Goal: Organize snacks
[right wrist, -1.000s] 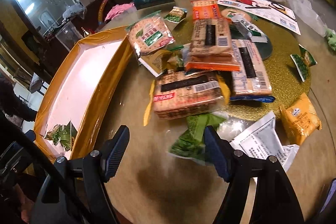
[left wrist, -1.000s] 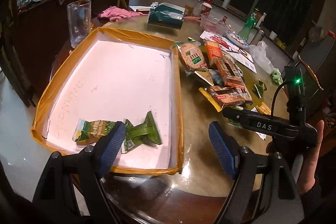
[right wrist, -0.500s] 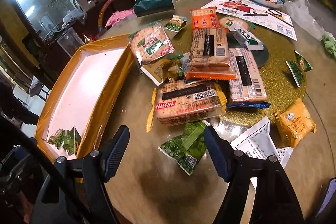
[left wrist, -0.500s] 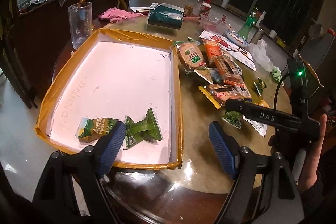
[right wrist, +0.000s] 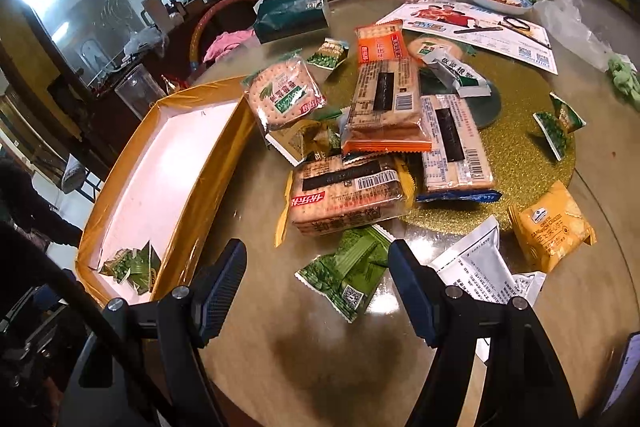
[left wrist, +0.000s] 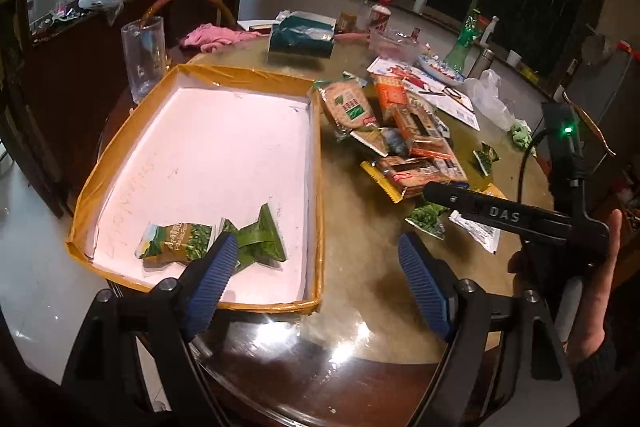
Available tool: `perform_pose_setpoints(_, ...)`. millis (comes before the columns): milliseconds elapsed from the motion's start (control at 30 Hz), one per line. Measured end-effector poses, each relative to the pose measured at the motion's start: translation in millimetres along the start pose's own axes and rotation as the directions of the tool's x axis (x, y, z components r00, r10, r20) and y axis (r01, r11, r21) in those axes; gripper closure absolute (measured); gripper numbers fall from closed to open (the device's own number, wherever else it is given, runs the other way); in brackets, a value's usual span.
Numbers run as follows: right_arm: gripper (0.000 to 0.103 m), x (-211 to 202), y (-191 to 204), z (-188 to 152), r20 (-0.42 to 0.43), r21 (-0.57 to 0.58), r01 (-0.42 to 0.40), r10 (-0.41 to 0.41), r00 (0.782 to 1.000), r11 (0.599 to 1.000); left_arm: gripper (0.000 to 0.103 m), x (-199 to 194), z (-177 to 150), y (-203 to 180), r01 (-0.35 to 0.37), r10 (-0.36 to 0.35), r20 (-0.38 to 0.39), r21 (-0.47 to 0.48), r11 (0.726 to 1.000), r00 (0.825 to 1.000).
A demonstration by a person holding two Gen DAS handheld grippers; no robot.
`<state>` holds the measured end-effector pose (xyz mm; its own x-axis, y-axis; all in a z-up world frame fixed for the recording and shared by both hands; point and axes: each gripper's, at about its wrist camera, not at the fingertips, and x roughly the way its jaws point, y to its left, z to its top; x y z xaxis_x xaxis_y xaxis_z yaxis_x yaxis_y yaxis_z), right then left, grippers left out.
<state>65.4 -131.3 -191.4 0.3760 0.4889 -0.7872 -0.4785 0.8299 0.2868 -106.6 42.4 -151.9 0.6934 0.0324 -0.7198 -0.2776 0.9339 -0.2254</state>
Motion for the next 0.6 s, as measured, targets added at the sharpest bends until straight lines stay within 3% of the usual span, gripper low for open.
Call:
perform_pose_setpoints(300,0.03,0.6,4.6,0.9,0.004,-0.009,-0.029,0.029,1.0,1.0,0.02,-7.6,-4.4,-0.3,-0.022,0.022,0.0,-0.003,1.0,1.0)
perform_pose_setpoints(600,0.03,6.7,22.5,8.3,-0.006,-0.046,-0.007,0.006,1.0,0.999,0.02,-10.7,-6.8,14.2,-0.006,0.007,0.008,-0.026,1.0,1.0)
